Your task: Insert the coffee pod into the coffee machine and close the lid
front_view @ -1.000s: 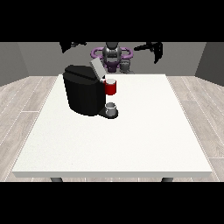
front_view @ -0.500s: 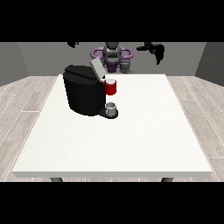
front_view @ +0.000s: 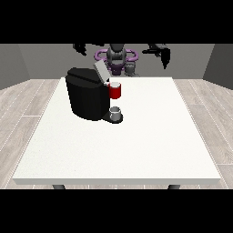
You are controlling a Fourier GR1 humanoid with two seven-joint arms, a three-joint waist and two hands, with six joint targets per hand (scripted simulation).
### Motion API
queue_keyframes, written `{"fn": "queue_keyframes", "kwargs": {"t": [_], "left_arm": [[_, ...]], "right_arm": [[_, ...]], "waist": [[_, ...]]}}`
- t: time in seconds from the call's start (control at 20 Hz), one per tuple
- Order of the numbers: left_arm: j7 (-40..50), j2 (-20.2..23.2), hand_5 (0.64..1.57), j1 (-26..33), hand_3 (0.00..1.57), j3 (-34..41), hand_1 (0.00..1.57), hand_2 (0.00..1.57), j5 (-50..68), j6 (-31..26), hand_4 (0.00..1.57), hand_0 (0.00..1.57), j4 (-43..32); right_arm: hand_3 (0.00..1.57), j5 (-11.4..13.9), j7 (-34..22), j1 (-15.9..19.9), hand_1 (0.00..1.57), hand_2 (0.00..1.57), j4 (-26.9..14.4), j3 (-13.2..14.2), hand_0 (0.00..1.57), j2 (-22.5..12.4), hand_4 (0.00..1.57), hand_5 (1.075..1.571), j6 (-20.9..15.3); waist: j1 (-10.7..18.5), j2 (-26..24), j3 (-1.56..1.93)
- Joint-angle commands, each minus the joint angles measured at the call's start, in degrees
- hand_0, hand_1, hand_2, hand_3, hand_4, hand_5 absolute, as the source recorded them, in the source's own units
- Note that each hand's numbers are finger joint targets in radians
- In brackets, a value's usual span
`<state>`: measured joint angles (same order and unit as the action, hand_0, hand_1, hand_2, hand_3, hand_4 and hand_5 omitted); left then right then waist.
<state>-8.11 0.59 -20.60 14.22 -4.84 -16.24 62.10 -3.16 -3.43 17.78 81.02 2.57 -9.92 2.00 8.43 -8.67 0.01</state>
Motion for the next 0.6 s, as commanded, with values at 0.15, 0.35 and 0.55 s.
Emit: {"fn": "queue_keyframes", "kwargs": {"t": [0.15,0.35,0.55], "left_arm": [[3.6,0.6,1.571,1.8,0.0,-1.1,0.0,0.0,3.7,2.3,0.0,0.0,8.1],[2.8,1.0,1.571,1.8,0.0,-3.5,0.0,0.0,2.9,1.2,0.0,0.0,12.4],[4.3,2.5,1.571,4.2,0.0,-2.8,0.0,0.0,4.3,2.7,0.0,0.0,12.7]], "right_arm": [[0.0,-0.4,2.0,4.1,0.0,0.0,-3.6,0.7,0.0,2.0,0.0,1.571,0.3],[0.0,-1.0,7.7,6.9,0.0,0.0,-10.8,4.9,0.0,-0.8,0.0,1.571,1.5],[0.0,-0.2,3.6,10.9,0.0,0.0,-11.2,2.4,0.0,1.4,0.0,1.571,0.9]], "waist": [[-2.2,5.6,0.0],[1.0,10.3,0.02],[-2.0,9.8,-0.01]]}}
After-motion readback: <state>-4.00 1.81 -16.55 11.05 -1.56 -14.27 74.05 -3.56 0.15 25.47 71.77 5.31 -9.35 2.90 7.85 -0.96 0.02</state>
